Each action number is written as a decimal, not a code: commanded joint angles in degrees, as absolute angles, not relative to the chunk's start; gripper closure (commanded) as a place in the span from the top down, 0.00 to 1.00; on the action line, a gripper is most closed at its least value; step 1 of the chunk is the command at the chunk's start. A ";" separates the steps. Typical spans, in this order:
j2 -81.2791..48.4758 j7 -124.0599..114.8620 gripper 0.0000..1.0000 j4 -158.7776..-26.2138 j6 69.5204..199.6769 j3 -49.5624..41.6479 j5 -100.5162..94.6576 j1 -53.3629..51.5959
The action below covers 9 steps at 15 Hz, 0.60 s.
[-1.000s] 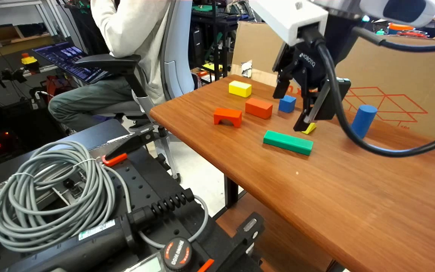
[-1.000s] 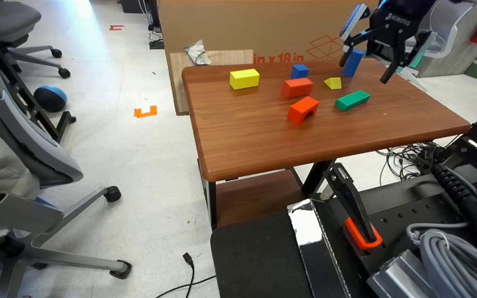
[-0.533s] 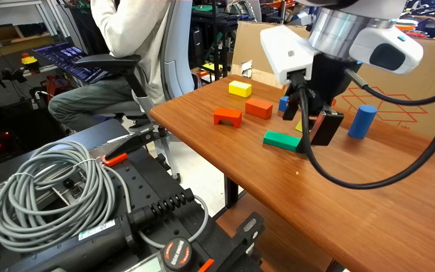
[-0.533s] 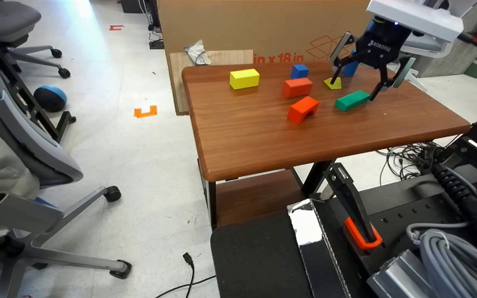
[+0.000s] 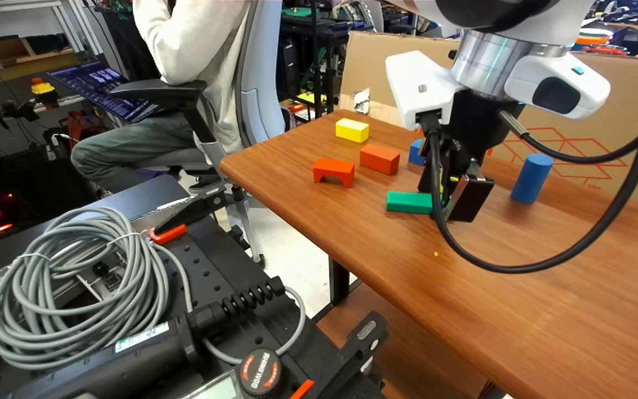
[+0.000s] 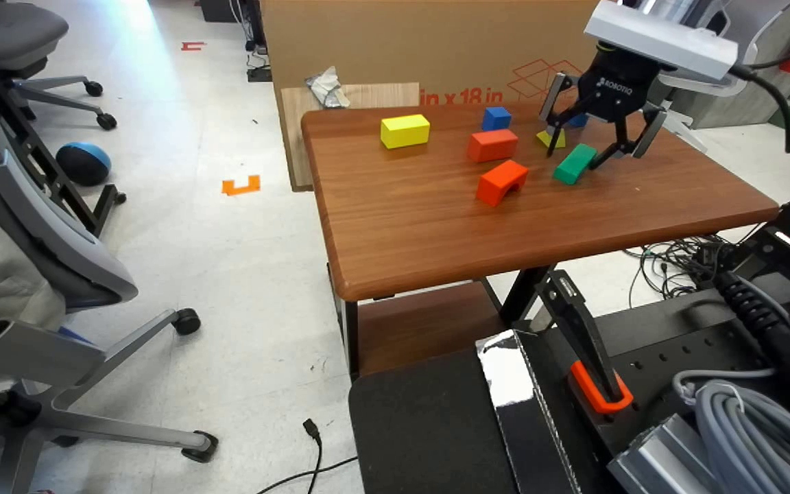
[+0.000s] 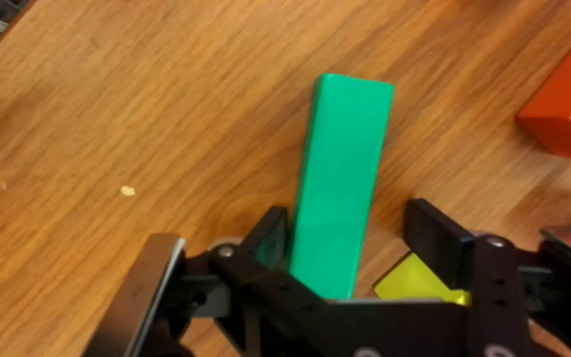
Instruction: Move the green rectangular block to the right
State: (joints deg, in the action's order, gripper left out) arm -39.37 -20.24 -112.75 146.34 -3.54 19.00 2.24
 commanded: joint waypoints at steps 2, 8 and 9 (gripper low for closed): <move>-40.58 -21.92 0.28 -111.04 145.61 -4.90 16.51 0.76; -36.68 -14.49 0.15 -109.10 129.52 -3.29 14.67 4.89; -36.19 -12.91 0.15 -108.62 126.63 -3.37 14.43 5.47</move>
